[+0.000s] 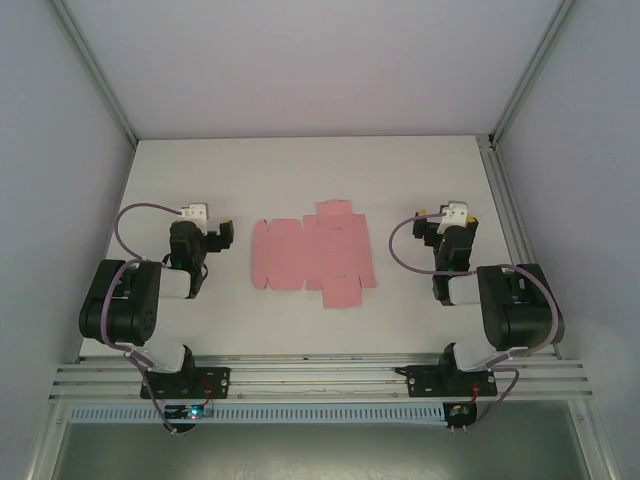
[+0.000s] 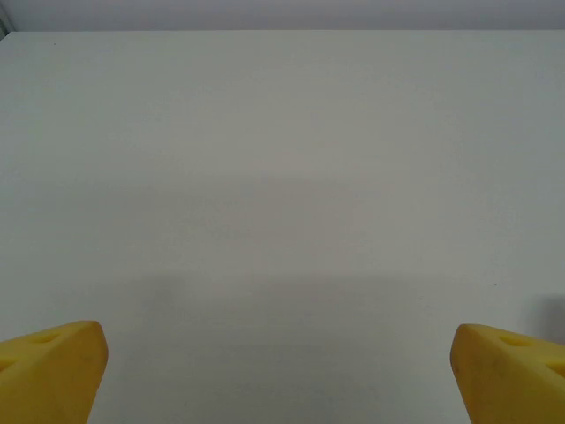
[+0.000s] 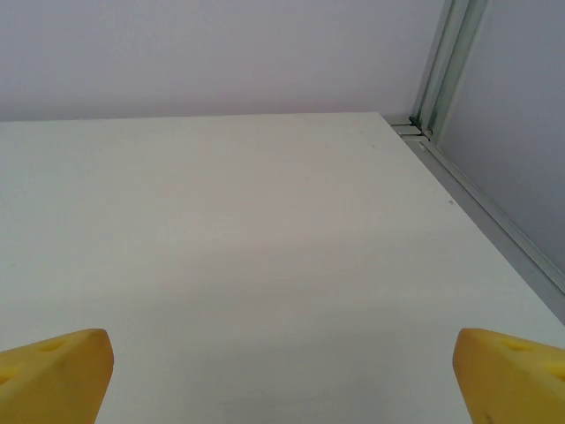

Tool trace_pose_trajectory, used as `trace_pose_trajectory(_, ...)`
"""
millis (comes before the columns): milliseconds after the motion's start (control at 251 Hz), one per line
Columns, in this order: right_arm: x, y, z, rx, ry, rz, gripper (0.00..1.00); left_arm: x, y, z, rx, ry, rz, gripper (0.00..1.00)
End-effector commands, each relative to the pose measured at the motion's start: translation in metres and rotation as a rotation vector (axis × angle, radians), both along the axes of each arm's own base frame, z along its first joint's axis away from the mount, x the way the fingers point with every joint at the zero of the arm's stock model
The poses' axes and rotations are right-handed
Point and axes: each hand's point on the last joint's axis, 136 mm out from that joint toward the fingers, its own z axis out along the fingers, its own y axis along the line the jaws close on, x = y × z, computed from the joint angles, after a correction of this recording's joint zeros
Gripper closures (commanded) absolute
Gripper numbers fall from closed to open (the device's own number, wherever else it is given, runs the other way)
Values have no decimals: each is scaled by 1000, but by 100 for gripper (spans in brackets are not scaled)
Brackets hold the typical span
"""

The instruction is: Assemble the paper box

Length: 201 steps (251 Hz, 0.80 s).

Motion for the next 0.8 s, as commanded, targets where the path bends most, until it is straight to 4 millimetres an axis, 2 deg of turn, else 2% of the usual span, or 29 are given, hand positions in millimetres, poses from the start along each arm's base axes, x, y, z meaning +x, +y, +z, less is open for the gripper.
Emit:
trace_pose_trajectory(0,-2,9,2,3,-6,33,2,-2,-2,4,8,-4,-2,0)
trace_pose_trajectory(798,-1,9,2,12,-1,43,2,-2,-2,4,-12,0,-11,0)
